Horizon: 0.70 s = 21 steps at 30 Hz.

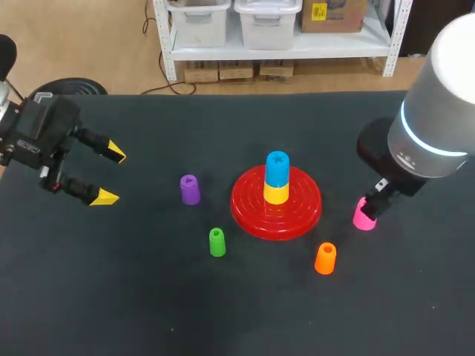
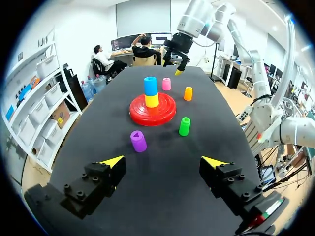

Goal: Pick up and stack the cylinders on the red base in this order: pink,purple,orange,green

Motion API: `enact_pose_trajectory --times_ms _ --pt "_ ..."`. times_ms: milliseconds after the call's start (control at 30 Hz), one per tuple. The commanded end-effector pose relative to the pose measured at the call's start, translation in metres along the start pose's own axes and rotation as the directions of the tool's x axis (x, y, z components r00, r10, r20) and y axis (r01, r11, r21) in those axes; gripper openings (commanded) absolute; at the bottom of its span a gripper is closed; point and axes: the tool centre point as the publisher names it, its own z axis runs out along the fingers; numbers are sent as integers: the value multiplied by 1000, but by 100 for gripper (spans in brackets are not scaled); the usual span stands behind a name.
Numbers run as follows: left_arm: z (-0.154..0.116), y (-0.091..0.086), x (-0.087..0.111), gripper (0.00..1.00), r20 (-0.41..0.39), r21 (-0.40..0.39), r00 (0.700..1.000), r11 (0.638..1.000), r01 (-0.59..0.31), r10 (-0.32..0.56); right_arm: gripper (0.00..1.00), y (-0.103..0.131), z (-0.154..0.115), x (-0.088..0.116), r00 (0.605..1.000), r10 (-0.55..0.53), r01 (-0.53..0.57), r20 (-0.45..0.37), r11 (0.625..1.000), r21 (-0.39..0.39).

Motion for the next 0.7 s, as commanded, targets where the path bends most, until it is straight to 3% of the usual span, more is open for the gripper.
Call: enact_pose_trajectory --times_ms 33,300,700 --pt "1 0 1 100 2 -2 1000 1000 -1 1 100 4 5 -5 1000 -6 6 -8 1000 -22" --pt "1 0 1 100 2 -2 1000 1000 -1 1 100 12 11 -4 1000 -13 11 -21 997 -74" --pt "1 0 1 100 2 -2 1000 1000 -1 1 100 18 28 -13 998 -49 45 -49 996 -83"
